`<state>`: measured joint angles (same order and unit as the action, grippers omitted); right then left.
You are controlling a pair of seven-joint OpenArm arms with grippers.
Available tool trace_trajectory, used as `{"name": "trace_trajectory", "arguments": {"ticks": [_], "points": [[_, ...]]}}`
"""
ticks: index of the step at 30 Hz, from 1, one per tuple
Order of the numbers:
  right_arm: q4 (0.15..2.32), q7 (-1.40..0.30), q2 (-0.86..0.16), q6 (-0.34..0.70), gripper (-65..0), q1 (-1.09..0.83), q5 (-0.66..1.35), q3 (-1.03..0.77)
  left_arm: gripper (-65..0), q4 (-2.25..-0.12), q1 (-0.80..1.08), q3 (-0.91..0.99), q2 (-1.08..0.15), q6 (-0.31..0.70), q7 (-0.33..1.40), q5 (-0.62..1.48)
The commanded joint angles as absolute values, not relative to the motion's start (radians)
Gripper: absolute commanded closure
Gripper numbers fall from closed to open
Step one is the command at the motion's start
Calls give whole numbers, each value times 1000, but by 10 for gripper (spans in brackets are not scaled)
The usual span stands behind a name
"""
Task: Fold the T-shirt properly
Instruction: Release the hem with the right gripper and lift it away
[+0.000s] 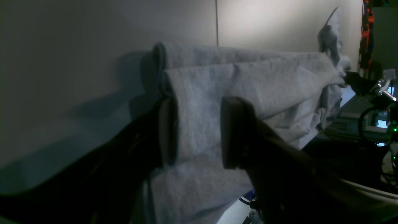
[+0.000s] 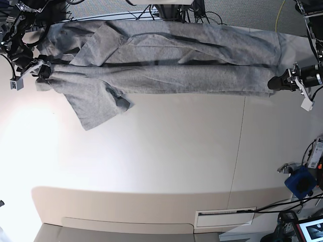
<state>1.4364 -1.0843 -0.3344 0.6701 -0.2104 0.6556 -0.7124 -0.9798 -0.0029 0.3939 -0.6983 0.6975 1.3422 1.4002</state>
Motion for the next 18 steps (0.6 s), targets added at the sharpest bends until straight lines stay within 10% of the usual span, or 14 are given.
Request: {"name": "trace_trajectory", "arguments": {"ticks": [1, 18], "points": [[1453, -1058, -358, 669, -245, -205, 673, -722, -258, -992, -14, 403, -729, 698, 1335, 1438], [1479, -984, -383, 670, -245, -44, 821, -835, -258, -992, -15, 403, -729, 698, 1308, 1460]]}}
